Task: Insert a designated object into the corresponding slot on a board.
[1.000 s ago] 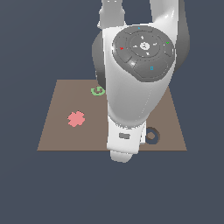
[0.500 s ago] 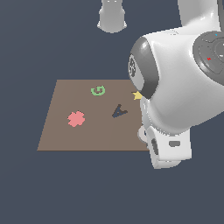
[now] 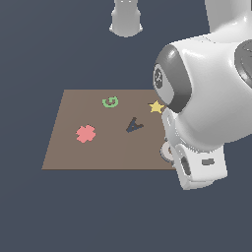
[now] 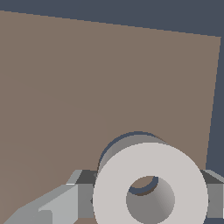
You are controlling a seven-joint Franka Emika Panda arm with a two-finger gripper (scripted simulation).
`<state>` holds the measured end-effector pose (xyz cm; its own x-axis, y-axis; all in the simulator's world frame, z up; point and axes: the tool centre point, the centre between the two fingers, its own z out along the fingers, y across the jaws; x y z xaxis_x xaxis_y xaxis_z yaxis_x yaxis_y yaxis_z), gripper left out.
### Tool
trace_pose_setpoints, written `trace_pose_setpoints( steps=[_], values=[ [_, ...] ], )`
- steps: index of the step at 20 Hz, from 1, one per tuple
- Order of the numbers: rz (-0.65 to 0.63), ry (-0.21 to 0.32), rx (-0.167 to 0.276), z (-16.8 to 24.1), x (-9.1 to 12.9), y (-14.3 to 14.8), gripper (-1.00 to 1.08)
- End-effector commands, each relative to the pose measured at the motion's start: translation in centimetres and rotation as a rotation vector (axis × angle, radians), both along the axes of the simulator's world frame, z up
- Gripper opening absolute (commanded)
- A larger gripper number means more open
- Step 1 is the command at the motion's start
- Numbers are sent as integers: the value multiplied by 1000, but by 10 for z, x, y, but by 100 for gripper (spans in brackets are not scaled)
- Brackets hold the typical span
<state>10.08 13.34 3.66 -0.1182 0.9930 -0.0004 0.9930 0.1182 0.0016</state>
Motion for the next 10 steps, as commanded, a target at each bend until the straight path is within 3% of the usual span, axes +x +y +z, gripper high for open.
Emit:
trace_pose_setpoints(
  steps=[1, 2, 3, 10],
  values=[
    [3, 0, 0, -5, 0, 0, -100],
    [3, 0, 0, -6, 0, 0, -100],
    [3, 0, 0, -6, 0, 0, 100],
    [3, 0, 0, -6, 0, 0, 100]
  ],
)
